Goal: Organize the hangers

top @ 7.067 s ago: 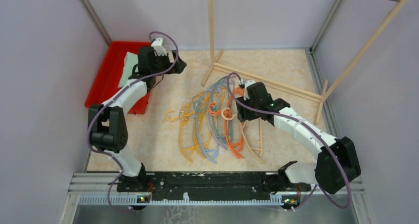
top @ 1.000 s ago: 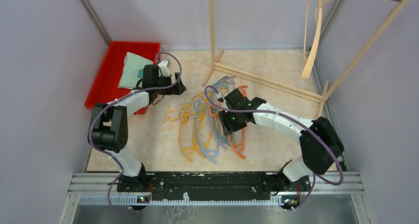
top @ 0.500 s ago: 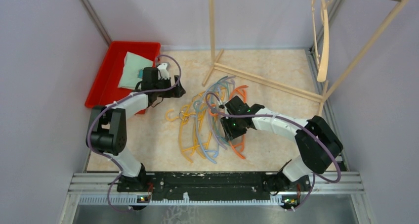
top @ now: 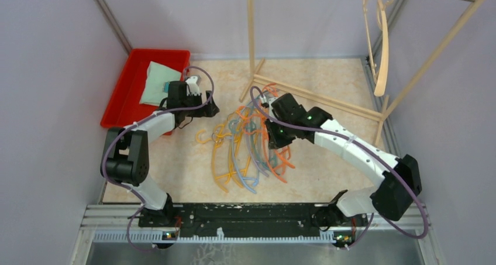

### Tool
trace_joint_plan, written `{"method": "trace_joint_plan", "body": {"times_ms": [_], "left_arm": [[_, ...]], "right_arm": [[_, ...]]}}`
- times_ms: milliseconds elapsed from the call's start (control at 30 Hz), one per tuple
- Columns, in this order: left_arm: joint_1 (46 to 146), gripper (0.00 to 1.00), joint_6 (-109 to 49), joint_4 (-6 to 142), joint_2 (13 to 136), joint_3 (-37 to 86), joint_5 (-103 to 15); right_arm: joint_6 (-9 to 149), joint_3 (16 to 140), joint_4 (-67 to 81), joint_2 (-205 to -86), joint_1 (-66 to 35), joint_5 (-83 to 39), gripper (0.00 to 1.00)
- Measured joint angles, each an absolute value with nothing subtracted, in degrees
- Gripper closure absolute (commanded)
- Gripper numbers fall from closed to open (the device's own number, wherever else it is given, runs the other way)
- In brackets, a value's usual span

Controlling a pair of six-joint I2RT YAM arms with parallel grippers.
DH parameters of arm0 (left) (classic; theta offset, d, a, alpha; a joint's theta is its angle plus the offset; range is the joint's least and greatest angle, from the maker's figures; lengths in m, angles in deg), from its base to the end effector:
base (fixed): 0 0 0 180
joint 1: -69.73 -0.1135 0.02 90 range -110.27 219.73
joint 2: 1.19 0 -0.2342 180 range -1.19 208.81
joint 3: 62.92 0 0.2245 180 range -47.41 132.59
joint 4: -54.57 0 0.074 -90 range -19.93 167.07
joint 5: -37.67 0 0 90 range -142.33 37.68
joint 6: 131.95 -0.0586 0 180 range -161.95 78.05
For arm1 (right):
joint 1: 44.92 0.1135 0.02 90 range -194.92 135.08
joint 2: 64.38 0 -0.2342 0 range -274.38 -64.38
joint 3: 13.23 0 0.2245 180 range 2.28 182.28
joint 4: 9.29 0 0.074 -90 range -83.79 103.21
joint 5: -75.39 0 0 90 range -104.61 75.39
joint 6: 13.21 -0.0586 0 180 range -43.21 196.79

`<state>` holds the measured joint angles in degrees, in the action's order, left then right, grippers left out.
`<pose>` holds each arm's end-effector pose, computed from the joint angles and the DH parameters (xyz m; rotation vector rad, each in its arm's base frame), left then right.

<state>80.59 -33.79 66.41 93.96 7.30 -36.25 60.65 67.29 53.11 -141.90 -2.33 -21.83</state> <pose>0.3397 -0.0817 0.1741 0.2096 2.2178 -0.4935 0.1871 0.1819 0.2402 -0.6609 2.6093 0.5090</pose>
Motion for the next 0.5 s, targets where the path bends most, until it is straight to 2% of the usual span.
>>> {"method": "trace_joint_plan", "body": {"times_ms": [133, 300, 500], "left_arm": [[80.6, 0.0, -33.4, 66.4, 93.9, 7.2, -36.2], [80.6, 0.0, -33.1, 66.3, 93.7, 7.2, -36.2], [80.6, 0.0, -33.2, 66.3, 93.0, 7.2, -36.3]], "right_arm": [[60.7, 68.5, 52.2, -139.3, -2.3, -22.7, 0.88], [60.1, 64.9, 51.0, -143.4, -2.3, -22.2, 0.99], [59.6, 70.8, 51.3, -144.2, -3.6, -16.5, 1.0]]}}
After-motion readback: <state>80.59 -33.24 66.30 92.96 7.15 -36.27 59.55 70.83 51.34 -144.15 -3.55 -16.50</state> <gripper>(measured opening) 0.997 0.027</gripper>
